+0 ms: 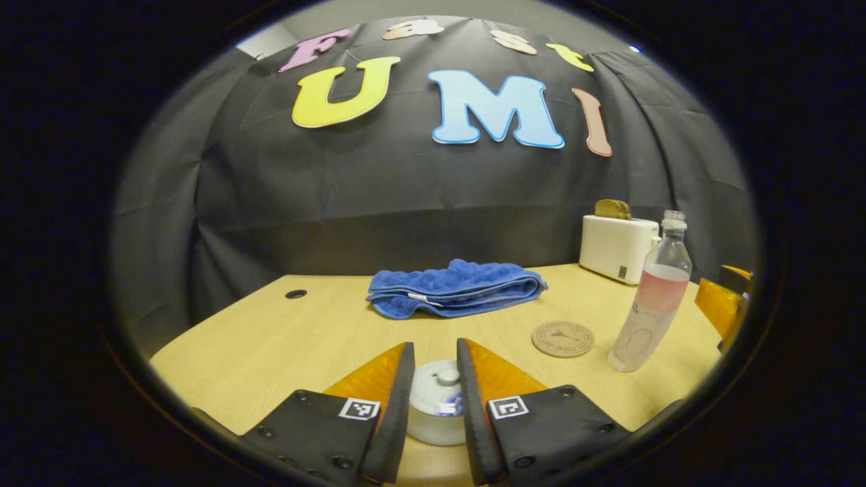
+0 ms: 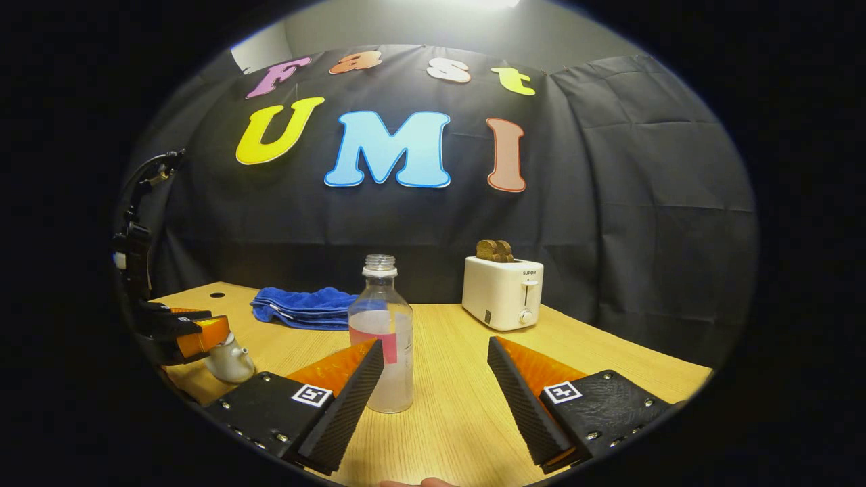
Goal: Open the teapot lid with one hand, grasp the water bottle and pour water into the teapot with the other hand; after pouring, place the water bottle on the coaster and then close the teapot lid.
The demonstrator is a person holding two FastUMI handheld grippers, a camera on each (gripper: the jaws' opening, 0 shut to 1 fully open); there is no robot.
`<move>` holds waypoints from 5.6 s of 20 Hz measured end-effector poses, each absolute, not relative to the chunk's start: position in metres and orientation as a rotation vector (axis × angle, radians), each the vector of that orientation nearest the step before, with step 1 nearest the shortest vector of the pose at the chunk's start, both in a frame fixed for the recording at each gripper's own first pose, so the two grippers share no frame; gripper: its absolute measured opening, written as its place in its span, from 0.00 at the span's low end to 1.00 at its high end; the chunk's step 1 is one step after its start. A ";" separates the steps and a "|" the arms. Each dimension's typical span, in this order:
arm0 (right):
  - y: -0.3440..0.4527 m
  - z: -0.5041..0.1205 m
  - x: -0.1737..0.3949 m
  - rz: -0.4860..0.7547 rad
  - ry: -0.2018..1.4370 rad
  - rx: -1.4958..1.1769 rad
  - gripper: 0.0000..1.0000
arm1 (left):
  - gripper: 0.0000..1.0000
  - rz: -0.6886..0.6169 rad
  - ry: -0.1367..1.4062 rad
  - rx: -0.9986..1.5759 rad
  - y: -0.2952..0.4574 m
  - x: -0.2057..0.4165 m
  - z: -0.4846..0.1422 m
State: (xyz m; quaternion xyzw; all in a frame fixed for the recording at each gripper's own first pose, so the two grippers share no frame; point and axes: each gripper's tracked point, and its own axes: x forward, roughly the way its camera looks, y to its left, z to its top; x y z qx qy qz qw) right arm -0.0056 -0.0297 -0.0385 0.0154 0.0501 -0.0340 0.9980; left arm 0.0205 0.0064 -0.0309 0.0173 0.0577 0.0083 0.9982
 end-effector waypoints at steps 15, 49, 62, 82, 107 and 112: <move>-0.027 -0.040 -0.008 -0.056 0.106 0.050 0.98 | 0.06 -0.008 0.114 -0.010 0.003 0.022 -0.014; 0.019 -0.076 0.050 0.048 0.220 -0.003 0.98 | 0.06 0.377 0.133 -0.134 0.250 0.020 -0.018; 0.013 -0.061 0.058 0.002 0.197 -0.108 0.77 | 0.06 0.367 0.163 -0.140 0.246 0.021 -0.024; 0.098 -0.012 0.049 -0.026 -0.153 -1.135 0.76 | 0.06 0.372 0.177 -0.118 0.245 0.017 -0.023; 0.134 -0.015 0.057 0.129 -0.334 -1.725 0.76 | 0.06 0.351 0.204 -0.100 0.237 0.020 -0.028; 0.137 -0.011 0.057 0.126 -0.363 -1.759 0.76 | 0.06 0.342 0.210 -0.095 0.233 0.021 -0.031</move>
